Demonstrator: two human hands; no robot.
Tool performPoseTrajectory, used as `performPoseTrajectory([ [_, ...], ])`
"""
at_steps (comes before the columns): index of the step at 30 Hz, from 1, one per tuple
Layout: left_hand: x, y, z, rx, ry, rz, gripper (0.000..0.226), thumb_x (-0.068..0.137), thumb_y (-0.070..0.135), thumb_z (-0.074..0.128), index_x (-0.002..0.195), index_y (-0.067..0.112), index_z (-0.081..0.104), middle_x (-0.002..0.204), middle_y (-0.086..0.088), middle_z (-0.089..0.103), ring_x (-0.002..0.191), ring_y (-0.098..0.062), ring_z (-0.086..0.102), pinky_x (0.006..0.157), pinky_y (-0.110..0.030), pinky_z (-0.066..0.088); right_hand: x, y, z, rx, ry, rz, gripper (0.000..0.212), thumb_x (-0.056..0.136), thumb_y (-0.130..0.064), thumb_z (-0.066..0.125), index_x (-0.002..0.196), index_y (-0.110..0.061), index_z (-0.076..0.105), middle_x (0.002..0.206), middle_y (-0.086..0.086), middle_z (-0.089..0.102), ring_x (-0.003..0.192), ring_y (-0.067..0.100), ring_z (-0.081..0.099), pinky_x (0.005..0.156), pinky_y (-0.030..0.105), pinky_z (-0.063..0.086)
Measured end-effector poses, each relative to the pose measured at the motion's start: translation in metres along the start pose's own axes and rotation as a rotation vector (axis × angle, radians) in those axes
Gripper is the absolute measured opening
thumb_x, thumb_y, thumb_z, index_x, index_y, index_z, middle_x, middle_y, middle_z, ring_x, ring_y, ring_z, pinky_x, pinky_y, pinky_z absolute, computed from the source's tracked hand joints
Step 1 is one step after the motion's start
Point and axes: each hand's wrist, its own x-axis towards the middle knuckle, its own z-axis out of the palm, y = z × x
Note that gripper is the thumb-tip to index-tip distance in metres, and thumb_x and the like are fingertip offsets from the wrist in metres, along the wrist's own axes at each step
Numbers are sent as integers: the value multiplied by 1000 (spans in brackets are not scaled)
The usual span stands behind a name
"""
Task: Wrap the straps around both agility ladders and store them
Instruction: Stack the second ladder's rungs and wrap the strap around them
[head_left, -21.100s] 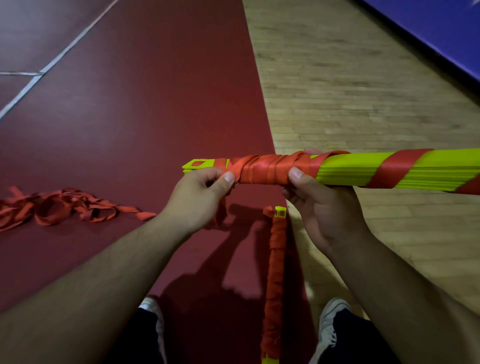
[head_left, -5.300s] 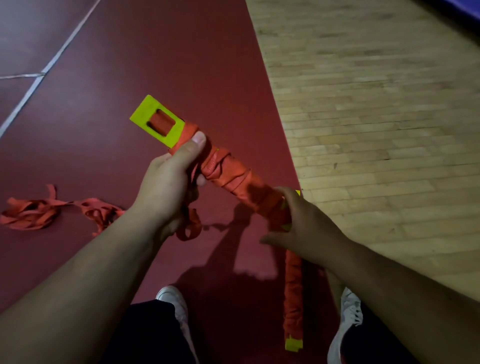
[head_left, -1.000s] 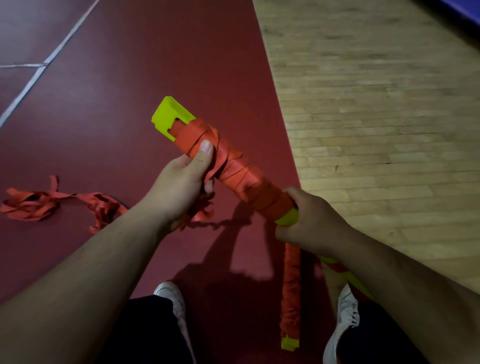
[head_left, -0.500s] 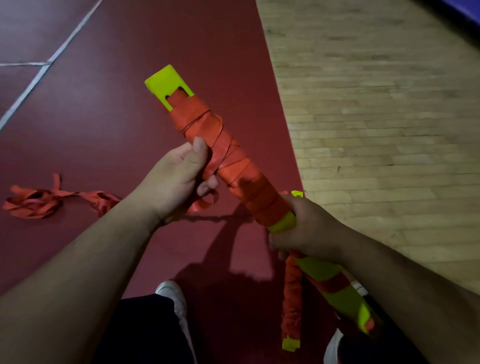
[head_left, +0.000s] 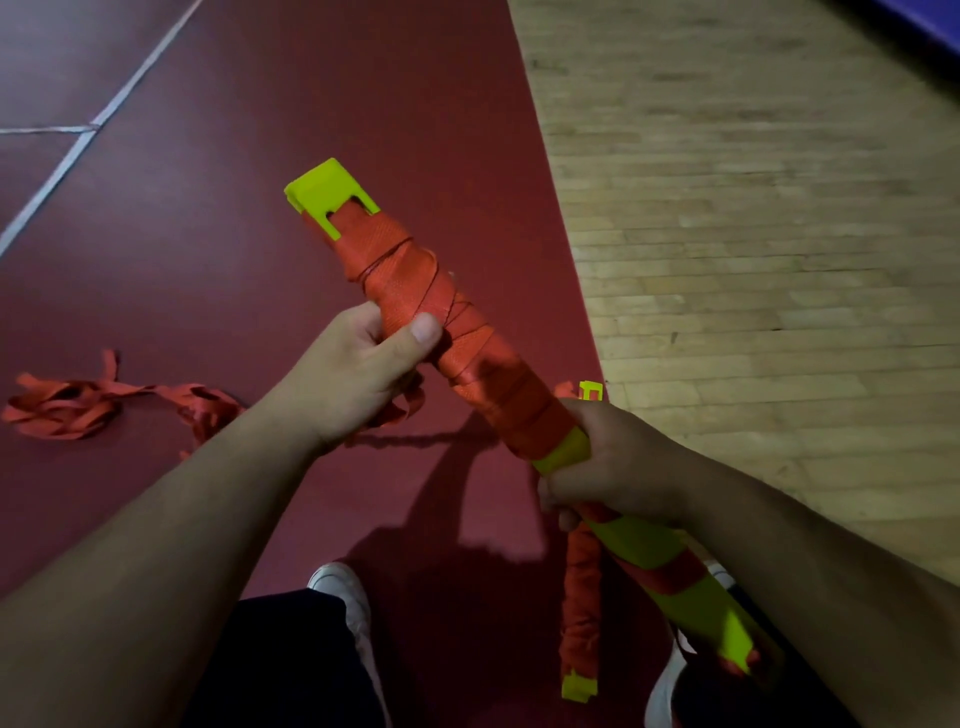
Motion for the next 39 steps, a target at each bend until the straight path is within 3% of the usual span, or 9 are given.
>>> performPoseTrajectory([
  [3,0,1,7,-141,-24,-3,67,63,82,68,73,17,54,51,1,30,40,-12,31,47,-24,35,-1,-1,0,64,-56,19,39,65,-1,68,101,-6,55,70,16,69,54,28,65,59,38,51],
  [9,-2,8,9,-241,-128,14,113,60,78,74,116,-17,50,50,-6,33,59,-31,34,57,-16,46,-3,4,-2,164,-169,37,39,67,-4,61,103,4,50,70,17,68,52,27,64,54,33,53],
  [11,-2,6,9,-197,-132,15,113,63,78,72,109,-23,46,53,-9,34,52,-22,44,51,-20,42,-3,5,-2,159,-183,49,38,67,-5,62,103,1,51,71,17,68,53,28,65,55,34,54],
  [15,-1,1,9,-233,-158,-2,88,72,68,71,85,-15,45,54,-9,35,39,-10,38,40,-21,34,-2,5,-2,162,-198,63,46,69,-5,63,111,8,47,74,18,68,58,29,65,58,35,55],
  [21,1,-2,14,-110,8,18,76,71,80,63,77,5,54,51,-11,39,43,-20,33,46,-31,30,2,3,-2,131,-172,24,45,72,-14,65,112,4,52,74,11,69,58,25,65,59,35,53],
  [24,2,0,16,-81,115,17,90,66,84,63,77,-4,45,47,-9,38,42,-19,33,45,-28,34,3,0,-2,87,-100,-27,34,75,-27,73,103,-13,59,79,7,71,65,28,68,61,38,55],
  [28,2,0,25,-96,225,31,64,75,72,64,72,11,44,47,-6,38,39,-19,36,42,-28,36,5,-2,-2,-96,30,-68,34,77,-32,85,99,-23,62,68,-16,66,65,7,66,59,19,50],
  [32,4,1,32,-142,324,0,58,74,67,63,79,13,44,51,-2,37,38,-18,36,42,-27,35,8,2,-3,-180,185,-96,41,74,-32,88,106,-29,62,73,-11,69,64,1,65,59,14,47],
  [39,-1,8,22,-14,-36,13,79,66,82,63,56,4,53,41,-3,35,32,-10,36,45,-21,34,6,9,-3,-366,438,-121,37,66,-48,72,97,-33,57,76,-11,65,70,8,61,66,37,52],
])
